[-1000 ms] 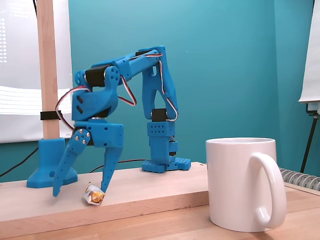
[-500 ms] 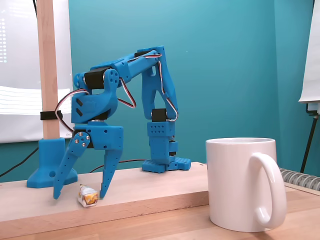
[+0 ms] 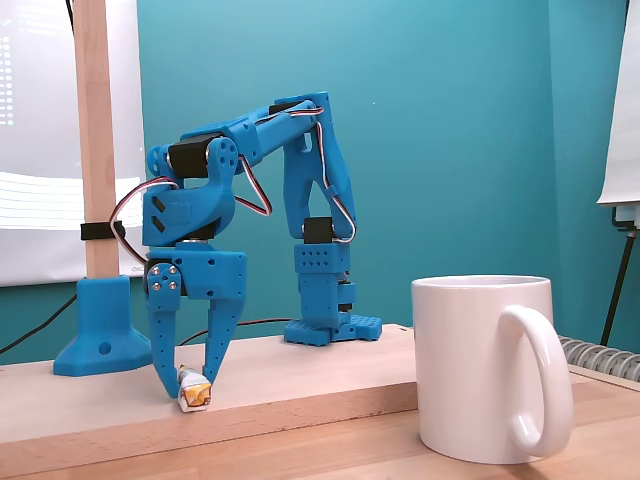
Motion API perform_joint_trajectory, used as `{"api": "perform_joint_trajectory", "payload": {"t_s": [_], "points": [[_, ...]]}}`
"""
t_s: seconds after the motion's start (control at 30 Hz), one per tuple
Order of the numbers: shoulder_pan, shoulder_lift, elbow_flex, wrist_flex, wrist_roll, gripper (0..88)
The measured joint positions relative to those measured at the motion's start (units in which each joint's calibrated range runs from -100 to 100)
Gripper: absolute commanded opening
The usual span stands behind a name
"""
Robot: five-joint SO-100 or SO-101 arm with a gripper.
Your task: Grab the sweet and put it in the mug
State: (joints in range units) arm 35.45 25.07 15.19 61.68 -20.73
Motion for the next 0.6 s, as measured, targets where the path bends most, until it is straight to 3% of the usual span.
{"api": "perform_joint_trajectory", "payload": {"t_s": [0.6], "points": [[0.0,-0.09,-3.5,0.0,0.0,0.4]]}}
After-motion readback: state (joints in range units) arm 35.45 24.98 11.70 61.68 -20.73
